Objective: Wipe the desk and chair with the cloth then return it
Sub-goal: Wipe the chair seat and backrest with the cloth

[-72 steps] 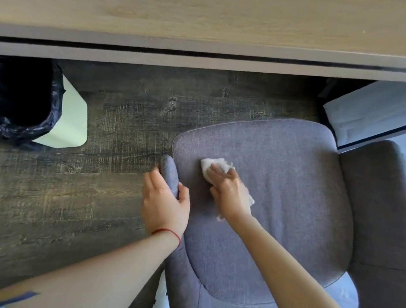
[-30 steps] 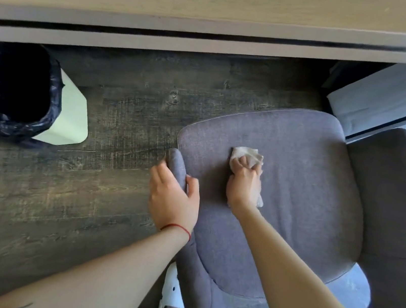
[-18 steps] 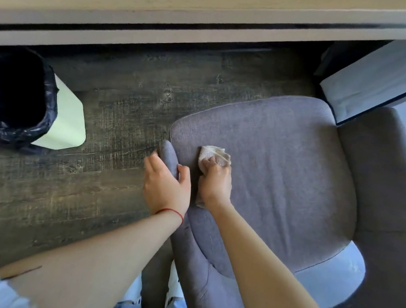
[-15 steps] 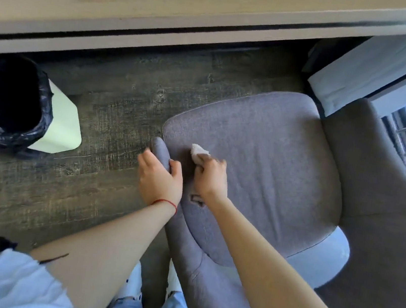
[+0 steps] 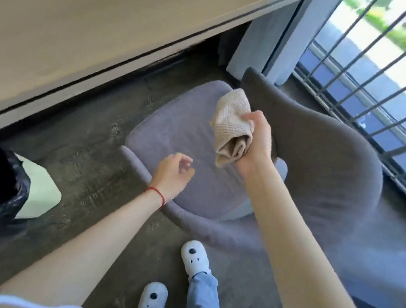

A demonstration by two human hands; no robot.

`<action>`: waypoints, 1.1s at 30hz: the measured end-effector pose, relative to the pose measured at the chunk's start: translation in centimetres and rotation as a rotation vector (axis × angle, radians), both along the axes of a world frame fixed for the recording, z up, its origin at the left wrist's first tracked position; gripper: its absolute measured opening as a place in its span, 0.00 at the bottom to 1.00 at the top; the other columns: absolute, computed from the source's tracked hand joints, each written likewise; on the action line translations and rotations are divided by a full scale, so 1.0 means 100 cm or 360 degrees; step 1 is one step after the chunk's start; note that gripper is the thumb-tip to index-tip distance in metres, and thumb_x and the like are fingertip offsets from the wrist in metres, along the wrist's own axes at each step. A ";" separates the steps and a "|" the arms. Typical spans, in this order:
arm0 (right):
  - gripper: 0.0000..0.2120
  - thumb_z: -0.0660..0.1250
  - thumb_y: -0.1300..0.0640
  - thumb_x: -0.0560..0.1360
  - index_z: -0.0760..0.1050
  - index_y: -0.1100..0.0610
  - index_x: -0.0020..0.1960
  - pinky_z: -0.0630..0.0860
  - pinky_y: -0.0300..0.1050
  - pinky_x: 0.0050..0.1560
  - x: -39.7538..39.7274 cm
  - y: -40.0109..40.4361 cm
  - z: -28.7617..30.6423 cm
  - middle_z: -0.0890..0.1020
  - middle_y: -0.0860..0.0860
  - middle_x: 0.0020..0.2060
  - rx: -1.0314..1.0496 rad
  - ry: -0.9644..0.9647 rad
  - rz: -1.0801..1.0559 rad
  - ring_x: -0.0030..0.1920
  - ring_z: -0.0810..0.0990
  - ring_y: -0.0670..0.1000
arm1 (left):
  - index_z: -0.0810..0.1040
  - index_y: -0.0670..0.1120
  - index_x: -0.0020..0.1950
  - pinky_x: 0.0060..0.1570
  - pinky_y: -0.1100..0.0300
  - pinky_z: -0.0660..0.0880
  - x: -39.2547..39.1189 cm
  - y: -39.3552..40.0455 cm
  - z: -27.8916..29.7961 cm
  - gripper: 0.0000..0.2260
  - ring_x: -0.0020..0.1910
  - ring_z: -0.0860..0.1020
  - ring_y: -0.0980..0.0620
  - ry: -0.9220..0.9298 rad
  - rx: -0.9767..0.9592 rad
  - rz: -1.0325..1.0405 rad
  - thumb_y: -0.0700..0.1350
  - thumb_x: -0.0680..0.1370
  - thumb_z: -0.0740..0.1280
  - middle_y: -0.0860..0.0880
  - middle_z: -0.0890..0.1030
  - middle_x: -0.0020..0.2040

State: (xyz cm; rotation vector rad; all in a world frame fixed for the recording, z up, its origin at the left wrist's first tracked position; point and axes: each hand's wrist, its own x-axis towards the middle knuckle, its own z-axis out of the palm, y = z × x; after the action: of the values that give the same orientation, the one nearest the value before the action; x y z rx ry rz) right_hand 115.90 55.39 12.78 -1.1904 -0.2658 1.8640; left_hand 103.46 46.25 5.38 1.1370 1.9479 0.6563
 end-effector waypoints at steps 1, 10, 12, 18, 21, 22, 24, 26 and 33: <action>0.08 0.57 0.59 0.73 0.70 0.61 0.49 0.72 0.46 0.45 0.018 -0.012 0.016 0.75 0.56 0.43 0.0060 0.0076 -0.0086 0.41 0.76 0.53 | 0.78 0.41 0.55 0.52 0.68 0.69 0.016 -0.001 0.012 0.10 0.50 0.78 0.49 -0.0105 0.0049 -0.0145 0.39 0.74 0.65 0.43 0.81 0.54; 0.11 0.52 0.60 0.77 0.71 0.61 0.51 0.73 0.55 0.60 0.177 -0.148 0.056 0.76 0.60 0.49 0.0272 0.0106 -0.1130 0.50 0.76 0.59 | 0.62 0.48 0.72 0.67 0.60 0.65 0.154 -0.033 0.049 0.39 0.67 0.67 0.54 -0.0367 -0.0241 -0.1453 0.52 0.66 0.76 0.50 0.67 0.70; 0.10 0.52 0.60 0.77 0.72 0.59 0.45 0.76 0.48 0.49 0.201 -0.167 0.047 0.78 0.56 0.41 0.0264 0.0108 -0.1331 0.43 0.78 0.55 | 0.56 0.48 0.75 0.71 0.54 0.62 0.164 -0.041 0.041 0.43 0.71 0.62 0.51 -0.0111 -0.0087 -0.1536 0.49 0.66 0.76 0.49 0.62 0.72; 0.10 0.53 0.59 0.77 0.73 0.57 0.49 0.77 0.48 0.48 0.237 -0.197 -0.017 0.79 0.55 0.43 0.0141 0.0164 -0.1526 0.43 0.79 0.55 | 0.59 0.50 0.74 0.66 0.57 0.67 0.153 -0.047 0.015 0.37 0.69 0.67 0.53 0.0206 0.0439 -0.1587 0.38 0.67 0.69 0.53 0.68 0.69; 0.12 0.53 0.60 0.77 0.72 0.57 0.56 0.73 0.56 0.58 0.230 -0.201 -0.052 0.79 0.58 0.49 0.0034 0.0251 -0.1537 0.52 0.76 0.59 | 0.62 0.49 0.72 0.61 0.55 0.71 0.153 -0.045 0.011 0.36 0.65 0.70 0.52 0.0217 0.0558 -0.1608 0.39 0.66 0.71 0.53 0.71 0.65; 0.12 0.54 0.60 0.77 0.73 0.57 0.55 0.75 0.55 0.56 0.227 -0.202 -0.062 0.80 0.57 0.48 -0.0011 0.0255 -0.1546 0.51 0.77 0.59 | 0.63 0.48 0.71 0.60 0.55 0.72 0.153 -0.045 0.012 0.35 0.64 0.71 0.52 0.0220 0.0583 -0.1612 0.39 0.66 0.71 0.52 0.72 0.64; 0.12 0.55 0.60 0.77 0.75 0.55 0.53 0.75 0.52 0.52 0.218 -0.201 -0.077 0.81 0.56 0.47 -0.0102 0.0184 -0.1532 0.49 0.79 0.57 | 0.65 0.46 0.70 0.59 0.56 0.72 0.153 -0.045 0.013 0.33 0.62 0.73 0.51 0.0232 0.0625 -0.1601 0.40 0.66 0.71 0.52 0.74 0.62; 0.11 0.57 0.61 0.77 0.77 0.54 0.53 0.76 0.51 0.51 0.207 -0.199 -0.087 0.81 0.55 0.49 -0.0144 0.0069 -0.1498 0.48 0.80 0.55 | 0.67 0.45 0.69 0.58 0.57 0.72 0.153 -0.046 0.013 0.32 0.60 0.74 0.51 0.0252 0.0644 -0.1591 0.41 0.65 0.71 0.51 0.75 0.60; 0.13 0.63 0.59 0.76 0.78 0.45 0.56 0.78 0.46 0.57 0.191 -0.179 -0.085 0.82 0.48 0.56 0.0409 -0.0577 -0.1255 0.56 0.81 0.47 | 0.69 0.45 0.66 0.54 0.67 0.71 0.155 -0.045 0.009 0.29 0.54 0.75 0.56 0.0268 0.0696 -0.1564 0.45 0.66 0.71 0.55 0.75 0.55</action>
State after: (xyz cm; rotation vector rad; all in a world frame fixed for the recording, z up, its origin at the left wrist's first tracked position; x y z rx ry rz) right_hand 134.99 37.52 4.31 -1.2115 -0.1855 0.9048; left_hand 118.93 41.80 6.30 2.2348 1.1250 0.4344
